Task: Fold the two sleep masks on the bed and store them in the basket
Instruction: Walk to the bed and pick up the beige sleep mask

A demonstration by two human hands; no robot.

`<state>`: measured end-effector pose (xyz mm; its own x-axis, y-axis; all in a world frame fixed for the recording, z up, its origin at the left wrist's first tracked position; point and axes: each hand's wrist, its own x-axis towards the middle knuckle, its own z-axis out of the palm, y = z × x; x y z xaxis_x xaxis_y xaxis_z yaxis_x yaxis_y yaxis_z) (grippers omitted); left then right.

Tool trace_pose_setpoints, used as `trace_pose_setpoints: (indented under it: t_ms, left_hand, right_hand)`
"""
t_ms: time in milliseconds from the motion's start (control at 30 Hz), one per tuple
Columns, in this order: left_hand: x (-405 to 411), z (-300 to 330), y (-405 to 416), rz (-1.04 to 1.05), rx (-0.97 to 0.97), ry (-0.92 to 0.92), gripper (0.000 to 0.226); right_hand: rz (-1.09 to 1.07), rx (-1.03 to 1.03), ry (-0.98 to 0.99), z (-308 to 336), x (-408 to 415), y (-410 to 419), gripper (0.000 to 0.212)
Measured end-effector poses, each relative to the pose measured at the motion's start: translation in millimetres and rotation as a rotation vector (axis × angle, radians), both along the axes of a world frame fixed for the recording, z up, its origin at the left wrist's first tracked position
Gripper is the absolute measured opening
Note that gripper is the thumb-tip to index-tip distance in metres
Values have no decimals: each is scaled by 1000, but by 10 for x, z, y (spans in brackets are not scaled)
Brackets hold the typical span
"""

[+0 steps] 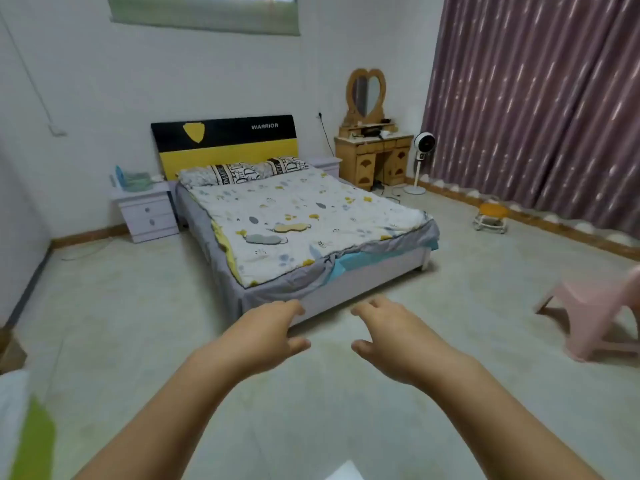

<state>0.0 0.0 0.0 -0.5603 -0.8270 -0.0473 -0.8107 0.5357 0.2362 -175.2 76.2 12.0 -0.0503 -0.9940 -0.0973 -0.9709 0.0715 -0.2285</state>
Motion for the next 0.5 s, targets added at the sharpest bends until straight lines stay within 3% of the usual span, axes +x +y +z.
trace_pose_setpoints:
  t_ms: [500]
  left_hand:
    - [-1301, -361, -1258, 102, 139, -10, 53]
  right_hand:
    - [24, 73, 22, -204, -1291, -1435, 46]
